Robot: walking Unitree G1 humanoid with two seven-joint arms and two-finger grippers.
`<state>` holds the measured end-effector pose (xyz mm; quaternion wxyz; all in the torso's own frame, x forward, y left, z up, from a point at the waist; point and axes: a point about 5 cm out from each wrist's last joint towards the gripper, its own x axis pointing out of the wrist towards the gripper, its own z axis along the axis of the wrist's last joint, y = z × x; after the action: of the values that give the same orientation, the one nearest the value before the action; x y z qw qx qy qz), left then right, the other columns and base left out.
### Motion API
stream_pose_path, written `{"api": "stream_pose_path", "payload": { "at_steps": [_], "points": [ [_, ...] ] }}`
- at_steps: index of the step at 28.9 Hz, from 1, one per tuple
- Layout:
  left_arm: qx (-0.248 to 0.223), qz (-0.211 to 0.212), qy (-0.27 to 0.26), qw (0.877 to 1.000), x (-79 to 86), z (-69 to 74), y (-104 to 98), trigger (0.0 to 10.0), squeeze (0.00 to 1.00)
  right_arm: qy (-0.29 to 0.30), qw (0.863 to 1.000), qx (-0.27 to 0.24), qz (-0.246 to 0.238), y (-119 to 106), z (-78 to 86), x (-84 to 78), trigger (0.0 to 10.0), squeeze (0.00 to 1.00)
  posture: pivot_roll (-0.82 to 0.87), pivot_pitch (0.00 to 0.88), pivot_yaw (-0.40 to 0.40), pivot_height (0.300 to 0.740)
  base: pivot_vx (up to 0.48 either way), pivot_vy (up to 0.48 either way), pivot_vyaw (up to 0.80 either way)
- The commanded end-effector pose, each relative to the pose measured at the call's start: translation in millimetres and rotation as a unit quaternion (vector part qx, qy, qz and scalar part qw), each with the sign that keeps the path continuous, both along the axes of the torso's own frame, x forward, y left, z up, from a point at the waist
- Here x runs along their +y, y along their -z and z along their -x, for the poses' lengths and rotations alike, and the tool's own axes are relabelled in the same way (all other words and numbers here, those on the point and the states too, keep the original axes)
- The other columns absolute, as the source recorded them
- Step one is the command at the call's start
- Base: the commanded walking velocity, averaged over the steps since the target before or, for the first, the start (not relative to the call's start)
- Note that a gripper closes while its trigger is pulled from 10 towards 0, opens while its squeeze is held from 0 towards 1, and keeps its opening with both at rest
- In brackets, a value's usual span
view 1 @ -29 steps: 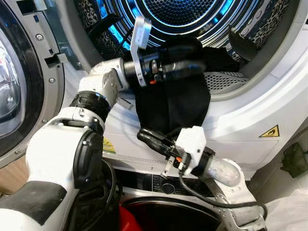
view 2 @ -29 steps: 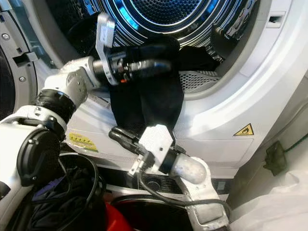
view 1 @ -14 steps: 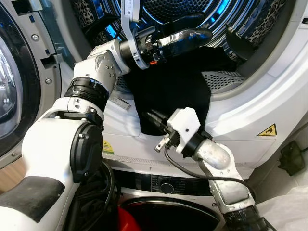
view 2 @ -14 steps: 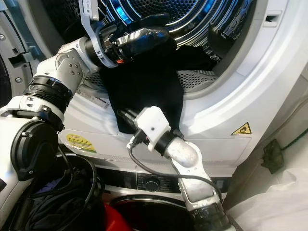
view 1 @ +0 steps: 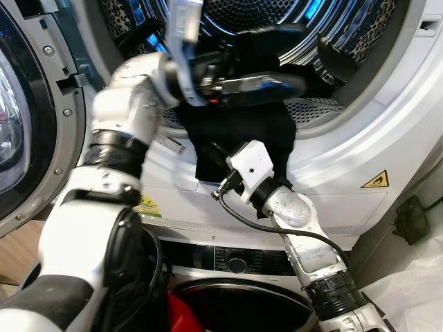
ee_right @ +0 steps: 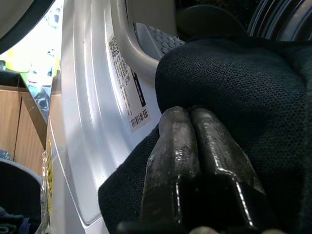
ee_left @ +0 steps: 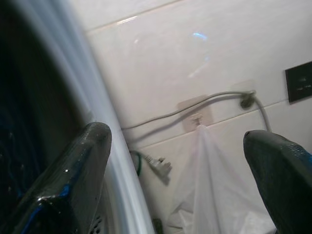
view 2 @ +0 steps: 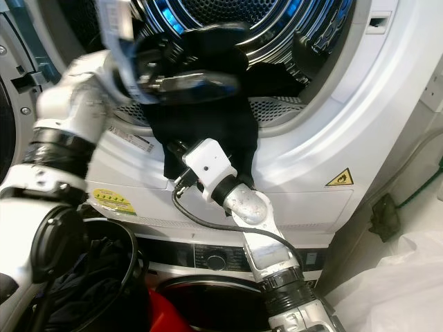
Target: Clothes washing
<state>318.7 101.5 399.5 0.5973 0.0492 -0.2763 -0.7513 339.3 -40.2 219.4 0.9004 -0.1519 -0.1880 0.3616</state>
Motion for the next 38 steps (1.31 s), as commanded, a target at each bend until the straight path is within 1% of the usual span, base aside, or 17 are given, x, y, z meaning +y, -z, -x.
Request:
{"api": "stream_pose_path", "payload": {
  "at_steps": [1, 4, 6, 9, 13, 14, 20, 24, 25, 27, 28, 30, 31, 33, 35, 37, 38],
  "points": [
    [-0.026, 0.002, 0.022, 0.999, 5.1, 17.0, -11, 10.0, 0.0, 0.027, 0.999, -0.004, -0.019, -7, -7.3, -3.9, 0.0, 0.0, 0.06, 0.0, 0.097, 0.74, 0.0, 0.0, 0.0],
    [-0.009, 0.026, 0.071, 0.997, 17.1, 36.4, -20, 10.0, 0.0, 0.028, 0.999, -0.001, -0.022, -5, -7.9, -1.9, 0.0, 0.0, 0.06, 0.0, 0.102, 0.74, 0.0, 0.0, 0.0],
    [0.01, 0.023, 0.078, 0.997, 21.4, 41.8, -15, 10.0, 0.0, 0.028, 0.999, -0.001, -0.024, -4, -8.4, -1.3, 0.0, 0.0, 0.06, 0.0, 0.107, 0.74, 0.0, 0.0, 0.0],
    [0.053, -0.029, 0.076, 0.995, 27.7, 55.5, 14, 10.0, 0.0, 0.034, 0.999, 0.002, -0.025, 0, -10.4, -3.0, 0.0, 0.0, 0.07, 0.0, 0.108, 0.74, 0.0, 0.0, 0.0],
    [0.112, -0.056, 0.091, 0.988, 36.8, 72.1, 30, 10.0, 0.0, 0.035, 0.999, 0.007, -0.023, 5, -11.4, -3.5, 0.0, 0.0, 0.08, 0.0, 0.112, 0.74, 0.0, 0.0, 0.0],
    [0.125, -0.081, 0.09, 0.985, 41.8, 80.5, 41, 10.0, 0.0, 0.036, 0.999, 0.01, -0.025, 7, -12.0, -4.0, 0.0, 0.0, 0.09, 0.0, 0.115, 0.74, 0.0, 0.0, 0.0],
    [0.175, -0.088, 0.103, 0.975, 56.0, 96.2, 52, 10.0, 0.0, 0.038, 0.999, 0.019, -0.026, 13, -13.5, -3.8, 0.0, 0.0, 0.11, 0.0, 0.117, 0.74, 0.0, 0.0, 0.0],
    [0.252, -0.143, 0.088, 0.953, 72.2, 106.5, 88, 10.0, 0.0, 0.037, 0.999, 0.026, -0.028, 17, -14.6, -1.2, 0.0, 0.0, 0.12, 0.0, 0.116, 0.74, 0.0, 0.0, 0.0],
    [0.252, -0.143, 0.088, 0.953, 72.2, 106.5, 88, 10.0, 0.0, 0.037, 0.999, 0.026, -0.028, 17, -14.6, -1.2, 0.0, 0.0, 0.12, 0.0, 0.116, 0.74, 0.0, 0.0, 0.0],
    [0.302, -0.187, 0.051, 0.933, 81.1, 110.3, 115, 10.0, 0.0, 0.035, 0.999, 0.028, -0.029, 18, -14.9, -0.5, 0.0, 0.0, 0.12, 0.0, 0.115, 0.74, 0.0, 0.0, 0.0],
    [0.33, -0.231, 0.02, 0.915, 88.3, 113.2, 137, 10.0, 0.0, 0.035, 0.999, 0.028, -0.028, 20, -15.3, -0.8, 0.0, 0.0, 0.12, 0.0, 0.114, 0.74, 0.0, 0.0, 0.0],
    [0.349, -0.286, -0.008, 0.892, 95.8, 116.4, 161, 10.0, 0.0, 0.036, 0.999, 0.03, -0.028, 21, -15.7, -1.4, 0.0, 0.0, 0.12, 0.0, 0.116, 0.74, 0.0, 0.0, 0.0],
    [0.349, -0.286, -0.008, 0.892, 95.8, 116.4, 161, 10.0, 0.0, 0.036, 0.999, 0.03, -0.028, 21, -15.7, -1.4, 0.0, 0.0, 0.12, 0.0, 0.116, 0.74, 0.0, 0.0, 0.0],
    [0.365, -0.316, -0.025, 0.875, 101.8, 120.0, 176, 10.0, 0.0, 0.037, 0.998, 0.032, -0.027, 22, -16.0, -1.9, 0.0, 0.0, 0.12, 0.0, 0.117, 0.74, 0.0, 0.0, 0.0],
    [0.38, -0.372, -0.078, 0.843, 111.1, 120.2, 212, 10.0, 0.0, 0.039, 0.998, 0.034, -0.028, 23, -17.0, -2.8, 0.0, 0.0, 0.12, 0.0, 0.116, 0.74, 0.0, 0.0, 0.0],
    [0.381, -0.379, -0.084, 0.839, 112.2, 120.7, 217, 10.0, 0.0, 0.04, 0.998, 0.035, -0.028, 23, -17.2, -2.8, 0.0, 0.0, 0.12, 0.0, 0.116, 0.74, 0.0, 0.0, 0.0],
    [0.402, -0.396, -0.123, 0.817, 117.3, 118.9, 244, 10.0, 0.0, 0.039, 0.998, 0.034, -0.029, 23, -17.2, -2.1, 0.0, 0.0, 0.12, 0.0, 0.115, 0.74, 0.0, 0.0, 0.0]
  ]
}}
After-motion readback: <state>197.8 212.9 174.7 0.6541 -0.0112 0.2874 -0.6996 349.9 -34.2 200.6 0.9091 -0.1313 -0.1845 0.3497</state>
